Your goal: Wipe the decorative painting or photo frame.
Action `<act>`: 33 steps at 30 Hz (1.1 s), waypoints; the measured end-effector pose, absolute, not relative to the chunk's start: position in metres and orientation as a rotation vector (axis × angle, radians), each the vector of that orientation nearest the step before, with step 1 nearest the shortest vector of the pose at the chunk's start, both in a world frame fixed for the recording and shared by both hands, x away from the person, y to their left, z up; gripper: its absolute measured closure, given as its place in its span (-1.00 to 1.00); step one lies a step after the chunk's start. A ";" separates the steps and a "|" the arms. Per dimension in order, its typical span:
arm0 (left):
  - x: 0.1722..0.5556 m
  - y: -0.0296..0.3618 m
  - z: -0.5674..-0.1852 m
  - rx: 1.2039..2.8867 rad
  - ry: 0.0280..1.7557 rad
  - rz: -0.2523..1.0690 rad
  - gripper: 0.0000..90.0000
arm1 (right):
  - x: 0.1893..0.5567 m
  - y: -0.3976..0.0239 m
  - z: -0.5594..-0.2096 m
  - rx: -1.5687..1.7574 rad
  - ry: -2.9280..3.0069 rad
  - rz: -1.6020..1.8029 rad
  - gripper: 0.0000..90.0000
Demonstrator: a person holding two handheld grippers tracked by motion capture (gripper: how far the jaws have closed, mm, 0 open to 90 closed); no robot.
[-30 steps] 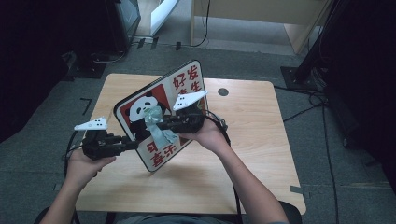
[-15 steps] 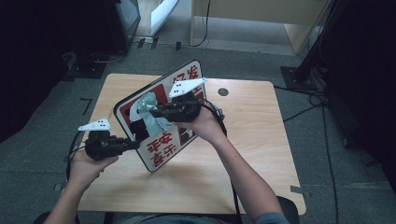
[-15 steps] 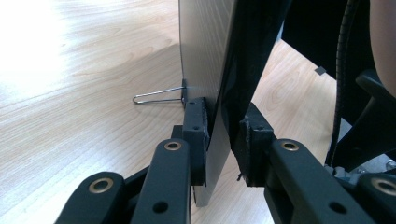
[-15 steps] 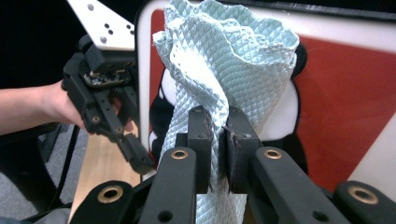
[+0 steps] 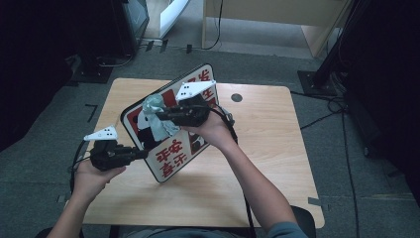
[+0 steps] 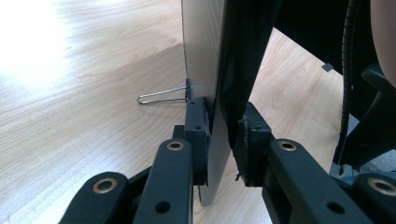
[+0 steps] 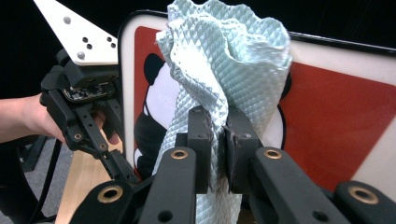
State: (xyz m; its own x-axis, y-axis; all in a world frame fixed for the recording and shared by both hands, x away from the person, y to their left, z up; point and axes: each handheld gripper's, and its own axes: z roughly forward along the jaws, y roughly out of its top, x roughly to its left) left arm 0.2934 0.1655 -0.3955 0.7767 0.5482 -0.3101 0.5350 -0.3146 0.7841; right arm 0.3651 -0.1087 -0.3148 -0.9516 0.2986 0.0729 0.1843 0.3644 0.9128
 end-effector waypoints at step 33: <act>0.293 0.165 -0.395 1.988 0.811 0.011 0.73 | 0.357 -0.095 -0.334 0.361 2.590 1.642 0.84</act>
